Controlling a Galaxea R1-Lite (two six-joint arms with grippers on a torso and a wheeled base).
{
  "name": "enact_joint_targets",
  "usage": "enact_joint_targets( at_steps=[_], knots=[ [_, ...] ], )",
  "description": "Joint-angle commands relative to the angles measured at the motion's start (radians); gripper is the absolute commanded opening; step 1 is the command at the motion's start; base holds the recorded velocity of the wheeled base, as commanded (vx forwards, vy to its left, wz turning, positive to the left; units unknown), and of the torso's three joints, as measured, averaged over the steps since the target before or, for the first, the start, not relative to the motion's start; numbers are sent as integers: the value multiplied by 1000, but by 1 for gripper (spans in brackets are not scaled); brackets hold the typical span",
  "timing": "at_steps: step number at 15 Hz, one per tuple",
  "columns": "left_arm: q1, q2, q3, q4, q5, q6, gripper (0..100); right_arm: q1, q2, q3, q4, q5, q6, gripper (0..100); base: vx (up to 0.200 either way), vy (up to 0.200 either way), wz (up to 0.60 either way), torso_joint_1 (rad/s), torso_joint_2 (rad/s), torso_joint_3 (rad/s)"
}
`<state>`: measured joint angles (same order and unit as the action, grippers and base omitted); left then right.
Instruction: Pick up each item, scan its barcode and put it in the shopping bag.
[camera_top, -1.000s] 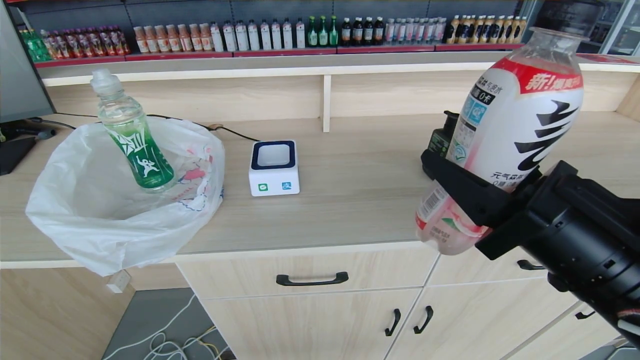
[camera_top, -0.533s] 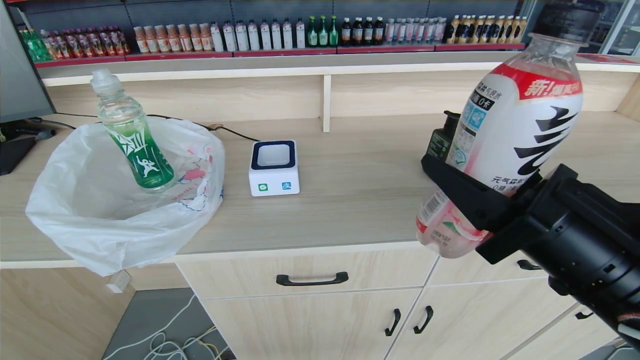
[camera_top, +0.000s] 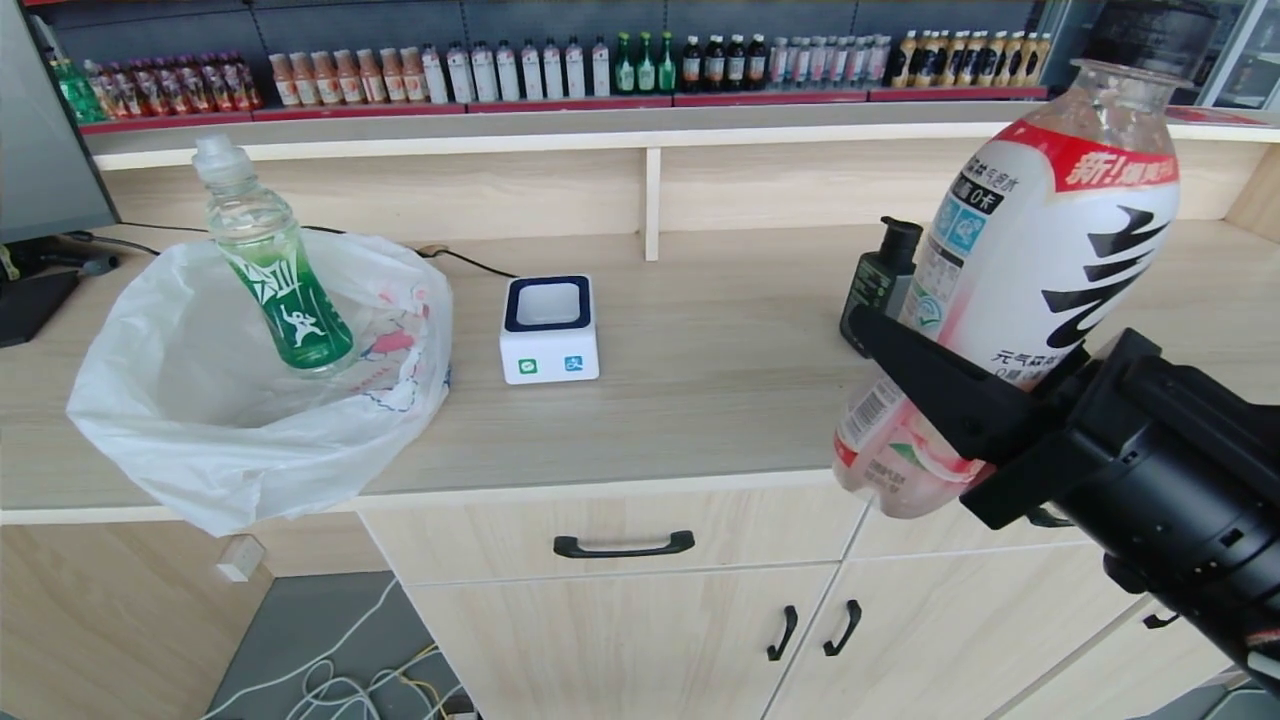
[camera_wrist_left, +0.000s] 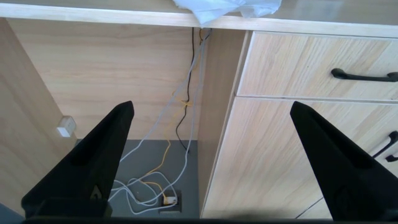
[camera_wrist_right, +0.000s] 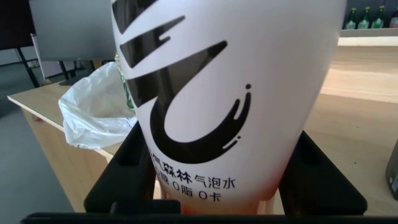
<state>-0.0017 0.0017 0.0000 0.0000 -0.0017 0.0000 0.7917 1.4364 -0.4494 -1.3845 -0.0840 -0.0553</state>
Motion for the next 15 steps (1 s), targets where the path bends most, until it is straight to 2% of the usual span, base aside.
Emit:
enact_joint_targets(
  at_steps=[1, 15],
  knots=[
    [0, 0, 0, 0, 0, 0, 100, 0, -1, 0, 1, 3, -1, 0, 0, 0, 0, 0, 0, 0],
    [0, 0, 0, 2, 0, 0, 100, -40, -5, -15, 1, 7, 12, 0, 0, 200, 0, 3, 2, 3]
  ],
)
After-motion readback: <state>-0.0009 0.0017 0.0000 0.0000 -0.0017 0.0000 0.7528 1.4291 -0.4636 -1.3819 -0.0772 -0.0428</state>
